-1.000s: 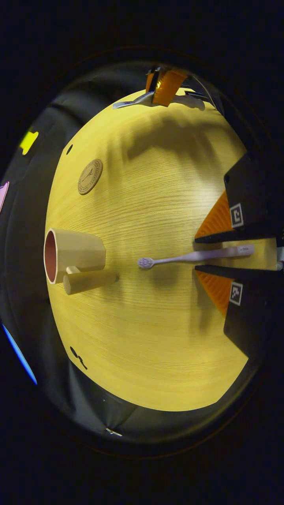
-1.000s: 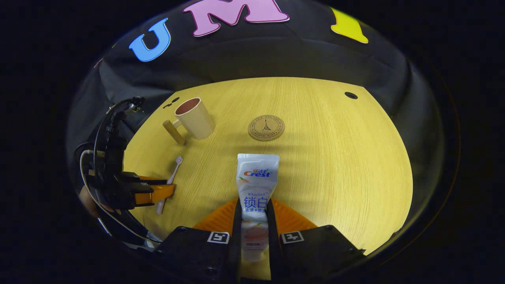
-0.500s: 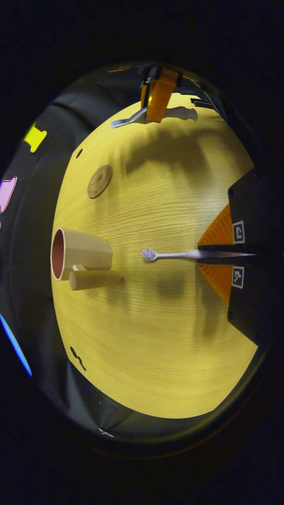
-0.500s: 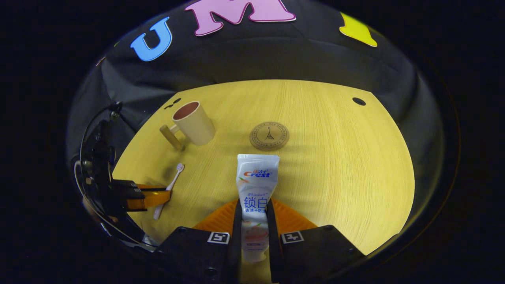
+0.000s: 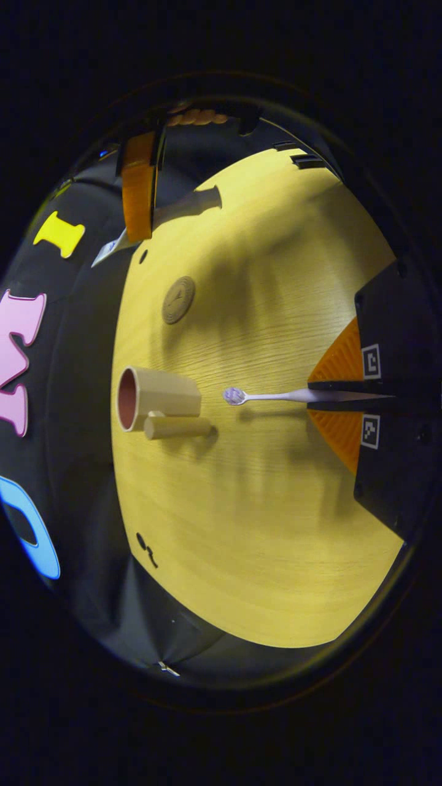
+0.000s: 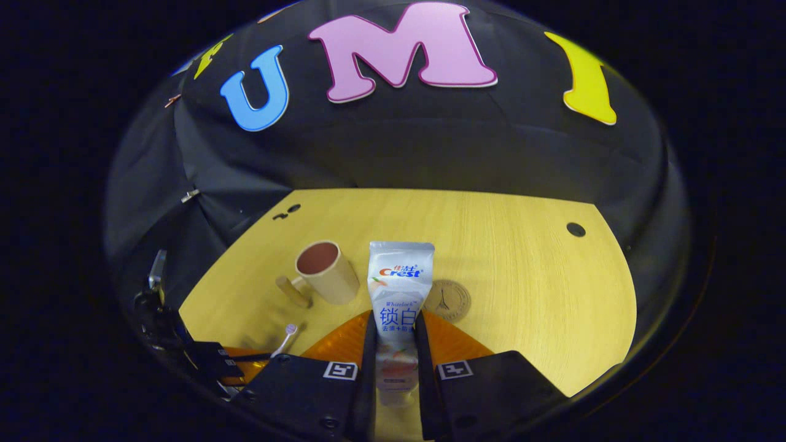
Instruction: Put the toothbrush and toothpaste on the desktop into the cup, then pick up the cup and place it on the coaster on the desktop.
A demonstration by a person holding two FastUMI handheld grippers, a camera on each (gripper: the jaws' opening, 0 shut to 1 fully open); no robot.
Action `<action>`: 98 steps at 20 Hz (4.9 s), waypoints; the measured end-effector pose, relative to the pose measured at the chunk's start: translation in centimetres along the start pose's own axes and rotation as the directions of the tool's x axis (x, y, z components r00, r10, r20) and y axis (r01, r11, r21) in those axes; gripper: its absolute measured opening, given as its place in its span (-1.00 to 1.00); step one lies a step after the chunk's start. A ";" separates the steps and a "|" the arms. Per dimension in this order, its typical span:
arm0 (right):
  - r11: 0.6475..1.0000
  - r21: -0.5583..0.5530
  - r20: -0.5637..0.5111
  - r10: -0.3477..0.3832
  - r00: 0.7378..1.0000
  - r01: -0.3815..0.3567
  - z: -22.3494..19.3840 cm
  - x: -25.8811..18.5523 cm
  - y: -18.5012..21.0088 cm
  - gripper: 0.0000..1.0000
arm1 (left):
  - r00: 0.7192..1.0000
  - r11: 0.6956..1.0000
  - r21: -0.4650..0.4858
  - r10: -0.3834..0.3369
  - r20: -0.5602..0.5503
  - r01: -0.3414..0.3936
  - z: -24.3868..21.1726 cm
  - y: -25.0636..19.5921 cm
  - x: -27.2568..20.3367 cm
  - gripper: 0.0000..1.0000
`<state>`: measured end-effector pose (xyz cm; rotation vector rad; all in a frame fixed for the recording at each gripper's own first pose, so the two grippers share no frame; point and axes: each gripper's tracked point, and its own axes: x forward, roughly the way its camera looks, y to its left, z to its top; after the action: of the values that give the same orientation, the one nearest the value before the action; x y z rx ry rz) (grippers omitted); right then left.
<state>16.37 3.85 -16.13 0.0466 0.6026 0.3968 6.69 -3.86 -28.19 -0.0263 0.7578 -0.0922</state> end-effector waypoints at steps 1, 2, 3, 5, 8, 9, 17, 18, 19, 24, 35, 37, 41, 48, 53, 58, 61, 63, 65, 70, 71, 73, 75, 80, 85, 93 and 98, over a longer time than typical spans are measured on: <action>1.000 0.005 0.028 0.006 1.000 -0.006 1.2 0.5 0.6 -0.36 | 0.999 1.000 -0.005 -0.009 0.031 0.009 0.4 0.1 -0.8 -0.87; 1.000 0.011 0.050 0.011 0.999 -0.012 2.3 1.0 1.2 -0.36 | 0.998 1.000 -0.006 -0.010 0.058 0.010 0.9 0.3 -1.7 -0.87; 1.000 0.012 0.073 0.022 0.997 -0.023 3.4 1.4 2.0 -0.36 | 0.996 1.000 -0.012 -0.013 0.084 0.014 1.3 0.4 -2.4 -0.87; 0.999 -0.006 0.125 0.046 0.991 -0.045 5.5 2.4 3.6 -0.36 | 0.992 0.999 -0.043 -0.025 0.126 0.030 1.9 0.4 -4.2 -0.87; 0.997 -0.052 0.211 0.071 0.975 -0.061 8.6 3.7 5.7 -0.36 | 0.983 0.999 -0.046 0.023 0.181 -0.015 2.3 1.8 -6.3 -0.87; 0.996 -0.069 0.240 0.077 0.968 -0.062 9.5 4.1 6.4 -0.36 | 0.981 0.999 -0.052 0.024 0.191 -0.014 2.4 1.8 -6.8 -0.87; 0.984 -0.163 0.357 0.124 0.926 -0.069 12.7 9.2 11.3 -0.36 | 0.965 0.993 -0.119 0.038 0.259 -0.007 4.4 2.7 -10.0 -0.87; 0.983 -0.169 0.351 0.130 0.927 -0.073 12.3 10.1 11.7 -0.36 | 0.962 0.993 -0.122 0.026 0.270 0.007 4.8 2.4 -10.3 -0.87; 0.982 -0.174 0.340 0.132 0.931 -0.075 11.6 11.0 11.9 -0.36 | 0.960 0.992 -0.124 0.022 0.279 0.014 5.3 2.5 -10.5 -0.88; 0.981 -0.189 0.342 0.103 0.934 -0.040 9.3 13.2 11.7 -0.36 | 0.948 0.990 -0.139 0.041 0.315 0.003 7.1 4.3 -9.7 -0.87; 0.979 -0.202 0.302 0.082 0.950 -0.020 5.4 14.7 11.6 0.32 | 0.953 0.988 -0.150 0.023 0.302 0.023 6.8 4.2 -8.3 -0.88; 0.984 -0.179 0.305 0.083 0.949 -0.029 5.4 13.7 11.4 0.90 | 0.951 0.988 -0.153 0.024 0.309 0.024 7.1 4.0 -8.4 -0.88; 0.990 -0.134 0.299 0.076 0.951 -0.036 5.1 11.5 10.3 0.98 | 0.944 0.988 -0.154 0.022 0.330 0.030 8.2 3.8 -8.2 -0.88; 0.995 -0.085 0.292 0.081 0.953 -0.059 4.3 6.0 8.4 0.96 | 0.901 0.981 -0.184 0.020 0.434 0.067 13.7 4.1 -7.2 -0.88; 0.994 -0.106 0.278 0.048 0.959 -0.019 3.3 4.3 6.0 0.94 | 0.837 0.980 -0.170 0.010 0.547 0.100 19.3 4.4 -6.2 -0.88; 0.995 -0.099 0.242 0.003 0.970 0.022 1.3 2.3 3.3 0.94 | 0.764 0.972 -0.132 -0.066 0.641 0.194 23.8 2.7 -5.6 -0.87; 0.994 -0.101 0.223 -0.023 0.974 0.047 0.2 2.2 1.9 0.94 | 0.730 0.961 -0.122 -0.103 0.675 0.249 25.0 1.3 -4.4 -0.87; 0.993 -0.099 0.208 -0.038 0.977 0.060 -0.7 2.2 1.0 0.94 | 0.705 0.959 -0.109 -0.114 0.700 0.263 25.8 0.5 -3.3 -0.87; 0.993 -0.096 0.192 -0.050 0.980 0.069 -1.6 2.3 0.1 0.94 | 0.681 0.959 -0.094 -0.119 0.723 0.267 26.4 0.1 -2.2 -0.88; 0.992 -0.094 0.177 -0.072 0.982 0.090 -2.8 2.7 -1.5 0.94 | 0.652 0.964 -0.073 -0.115 0.750 0.254 26.9 0.1 0.7 -0.87; 0.992 -0.091 0.176 -0.075 0.982 0.092 -3.2 2.5 -2.0 0.94 | 0.646 0.967 -0.070 -0.109 0.756 0.245 26.9 0.3 1.1 -0.87; 0.992 -0.084 0.166 -0.080 0.983 0.094 -3.8 2.8 -2.4 0.95 | 0.639 0.970 -0.066 -0.104 0.763 0.236 27.3 0.4 1.9 -0.88; 0.992 -0.077 0.153 -0.083 0.985 0.096 -4.4 3.1 -2.8 0.94 | 0.639 0.975 -0.055 -0.099 0.763 0.216 27.3 0.7 2.9 -0.87; 0.992 -0.074 0.139 -0.091 0.986 0.102 -5.1 3.7 -3.5 0.94 | 0.612 0.986 -0.019 -0.088 0.786 0.166 27.1 1.0 2.7 -0.78; 0.991 -0.081 0.118 -0.092 0.989 0.102 -5.8 4.0 -3.7 0.94 | 0.621 0.992 0.033 -0.100 0.777 0.119 26.3 0.3 2.6 0.53; 0.993 -0.068 0.121 -0.084 0.989 0.093 -5.5 3.4 -3.4 0.94 | 0.664 0.996 0.032 -0.081 0.744 0.085 25.3 0.2 0.8 0.92; 0.994 -0.060 0.129 -0.079 0.989 0.087 -4.8 2.6 -3.4 0.94 | 0.719 0.997 -0.016 -0.043 0.694 0.075 24.2 1.9 -0.1 0.94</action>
<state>16.79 1.36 -22.04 -0.0160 0.4649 0.3300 23.40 -2.16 -10.61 -0.1213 -0.0069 -0.1169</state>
